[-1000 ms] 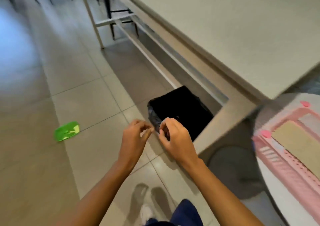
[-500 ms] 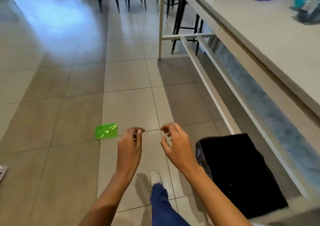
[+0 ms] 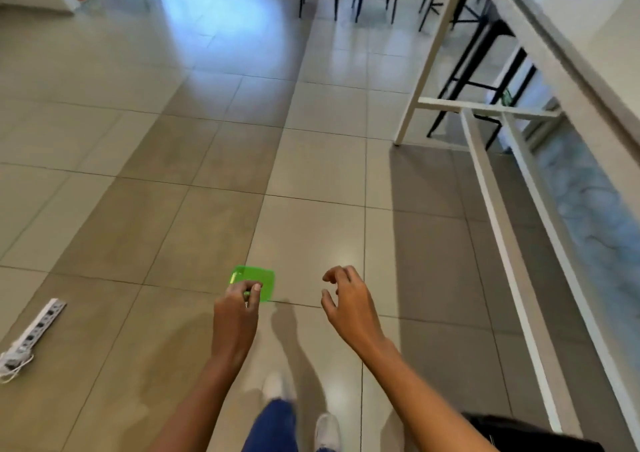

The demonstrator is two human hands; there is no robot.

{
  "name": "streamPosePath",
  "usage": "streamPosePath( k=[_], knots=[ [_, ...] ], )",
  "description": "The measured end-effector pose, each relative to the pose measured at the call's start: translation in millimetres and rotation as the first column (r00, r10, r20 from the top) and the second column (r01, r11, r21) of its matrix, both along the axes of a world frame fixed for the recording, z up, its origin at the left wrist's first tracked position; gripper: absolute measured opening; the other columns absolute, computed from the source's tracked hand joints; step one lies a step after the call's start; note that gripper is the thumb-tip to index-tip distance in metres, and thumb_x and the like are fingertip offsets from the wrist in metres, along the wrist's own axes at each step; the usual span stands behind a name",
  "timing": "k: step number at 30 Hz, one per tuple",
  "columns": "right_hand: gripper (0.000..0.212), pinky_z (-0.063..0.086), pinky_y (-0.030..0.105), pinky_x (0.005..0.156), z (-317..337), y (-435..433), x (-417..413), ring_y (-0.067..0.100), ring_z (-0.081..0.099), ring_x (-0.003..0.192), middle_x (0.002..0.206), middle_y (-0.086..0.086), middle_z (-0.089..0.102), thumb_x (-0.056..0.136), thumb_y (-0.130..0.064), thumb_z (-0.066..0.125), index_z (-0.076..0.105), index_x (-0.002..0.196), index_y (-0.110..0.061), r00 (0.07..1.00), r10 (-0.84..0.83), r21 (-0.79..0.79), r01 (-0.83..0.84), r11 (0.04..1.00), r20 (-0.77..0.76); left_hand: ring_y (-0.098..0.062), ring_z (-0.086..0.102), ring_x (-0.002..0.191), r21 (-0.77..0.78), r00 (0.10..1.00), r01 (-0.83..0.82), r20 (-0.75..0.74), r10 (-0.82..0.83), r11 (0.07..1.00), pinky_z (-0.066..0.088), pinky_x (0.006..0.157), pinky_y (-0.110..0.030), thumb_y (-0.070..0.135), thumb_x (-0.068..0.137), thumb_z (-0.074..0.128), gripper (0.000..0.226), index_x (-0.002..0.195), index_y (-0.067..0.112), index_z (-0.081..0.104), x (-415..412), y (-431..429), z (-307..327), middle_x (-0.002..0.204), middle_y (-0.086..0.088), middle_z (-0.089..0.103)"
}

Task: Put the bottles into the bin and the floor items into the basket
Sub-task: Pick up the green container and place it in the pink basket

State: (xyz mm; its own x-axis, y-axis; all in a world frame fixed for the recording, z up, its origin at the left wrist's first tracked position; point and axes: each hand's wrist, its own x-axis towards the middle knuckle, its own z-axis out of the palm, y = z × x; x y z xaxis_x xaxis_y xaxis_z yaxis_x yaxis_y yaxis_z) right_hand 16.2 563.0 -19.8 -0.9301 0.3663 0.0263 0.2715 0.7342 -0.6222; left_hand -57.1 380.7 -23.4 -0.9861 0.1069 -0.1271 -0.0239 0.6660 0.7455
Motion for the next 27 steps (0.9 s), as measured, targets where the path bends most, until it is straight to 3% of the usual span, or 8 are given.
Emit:
streamPosePath(
  k=[5,9,13,18,22,27],
  knots=[
    [0.013,0.039,0.017,0.073,-40.7,-4.4,-93.7,0.009,0.049,0.078,0.100,0.001,0.056,0.089,-0.015,0.060,0.061,0.102,-0.012,0.997,-0.009,-0.035,0.011,0.999,0.073,-0.027,0.063,0.100,-0.219,0.990,0.059,0.141,-0.029,0.974,0.048,0.087,-0.043,0.025,0.083,0.070,0.025,0.106,0.015,0.067,-78.7,-13.8,-51.2,0.108,-0.007,0.066],
    [0.008,0.044,0.023,0.072,-78.2,-8.4,-163.2,0.015,0.055,0.081,0.097,0.001,0.057,0.089,-0.014,0.060,0.060,0.097,-0.014,0.984,-0.035,-0.066,0.047,0.997,0.174,-0.029,0.063,0.100,-0.246,0.980,0.037,0.196,0.013,0.969,0.046,0.089,-0.045,0.015,0.081,0.070,0.021,0.101,0.013,0.067,-140.3,-19.6,-91.0,0.104,-0.007,0.067],
    [0.009,0.049,0.030,0.072,-123.6,-2.2,-224.6,0.017,0.057,0.084,0.095,0.001,0.057,0.089,-0.013,0.058,0.060,0.097,-0.013,0.968,0.038,-0.060,-0.023,0.998,0.249,-0.029,0.063,0.101,-0.316,0.972,0.039,0.233,0.038,0.948,0.043,0.090,-0.042,0.008,0.079,0.067,0.024,0.101,0.015,0.066,-202.4,-17.6,-135.0,0.105,-0.006,0.065],
    [0.010,0.047,0.031,0.073,-208.9,10.1,-289.3,0.021,0.058,0.086,0.096,0.004,0.059,0.091,-0.015,0.058,0.059,0.099,-0.009,0.928,0.076,-0.082,-0.050,0.995,0.364,-0.027,0.065,0.092,-0.254,0.921,-0.123,0.331,0.205,0.959,0.049,0.082,-0.038,0.007,0.079,0.069,0.019,0.097,0.014,0.071,-261.3,-15.1,-222.3,0.101,-0.006,0.070],
    [0.016,0.042,0.034,0.074,-320.3,5.4,-336.2,0.028,0.057,0.089,0.096,0.010,0.061,0.096,-0.021,0.052,0.060,0.096,-0.007,0.889,0.108,-0.115,-0.063,0.991,0.445,-0.027,0.067,0.090,-0.224,0.814,-0.314,0.437,0.383,0.923,0.045,0.077,-0.029,0.008,0.080,0.069,0.018,0.097,0.011,0.074,-294.8,-22.4,-334.1,0.097,-0.011,0.073],
    [0.020,0.040,0.035,0.082,-494.1,-5.1,-387.4,0.033,0.055,0.102,0.111,0.016,0.058,0.096,-0.018,0.051,0.058,0.109,-0.004,0.820,0.176,-0.140,-0.118,0.983,0.545,-0.030,0.065,0.101,-0.251,0.716,-0.418,0.500,0.487,0.873,0.045,0.087,-0.032,0.010,0.081,0.070,0.028,0.108,0.004,0.070,-320.1,-36.9,-499.0,0.106,-0.018,0.071]
  ],
)
